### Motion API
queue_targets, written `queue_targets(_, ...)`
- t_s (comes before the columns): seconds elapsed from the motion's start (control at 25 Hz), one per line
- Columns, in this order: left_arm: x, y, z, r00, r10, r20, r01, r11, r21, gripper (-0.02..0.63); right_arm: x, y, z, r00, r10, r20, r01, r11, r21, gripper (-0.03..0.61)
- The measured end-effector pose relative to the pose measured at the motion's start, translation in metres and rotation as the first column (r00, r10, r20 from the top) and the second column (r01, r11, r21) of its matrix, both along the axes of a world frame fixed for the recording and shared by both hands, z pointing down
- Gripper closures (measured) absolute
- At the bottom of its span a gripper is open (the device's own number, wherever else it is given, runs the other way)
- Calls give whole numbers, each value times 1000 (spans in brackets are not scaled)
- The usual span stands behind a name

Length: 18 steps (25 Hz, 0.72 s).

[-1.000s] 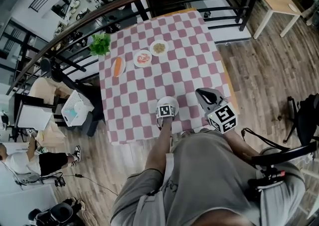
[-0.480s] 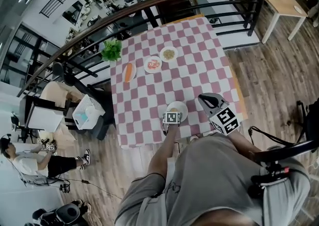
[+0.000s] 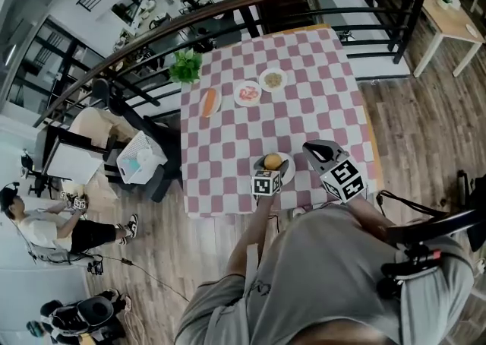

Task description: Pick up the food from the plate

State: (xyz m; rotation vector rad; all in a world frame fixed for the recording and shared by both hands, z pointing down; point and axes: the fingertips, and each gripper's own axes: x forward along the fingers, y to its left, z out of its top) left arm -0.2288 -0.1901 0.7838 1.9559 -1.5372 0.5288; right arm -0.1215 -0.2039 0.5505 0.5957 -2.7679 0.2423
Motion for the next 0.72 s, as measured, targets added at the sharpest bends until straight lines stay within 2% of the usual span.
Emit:
queue_targets(0.12, -1, 1, -41, 1000, -14, -22, 16, 994, 105, 270, -13, 5, -2, 999, -40, 1, 40, 999, 3, 561)
queue_targets(0.24, -5, 5, -87, 999, -14, -36, 21, 975, 223, 270, -24, 8, -7, 998, -70, 7, 70, 997, 12, 561)
queue_targets(0.48, -14, 27, -181, 999, -22, -41, 38, 898, 439, 270, -37, 12, -27, 992, -119, 43, 117, 992, 35, 561)
queue_targets(0.64, -18, 47, -243, 999, -36, 9, 25, 837, 546, 270, -42, 13, -46, 988, -131, 80, 127, 990, 57, 561)
queue_targets(0.72, -20, 54, -265, 997, -56, 44, 20, 815, 578, 270, -43, 13, -55, 986, -133, 97, 127, 990, 69, 561)
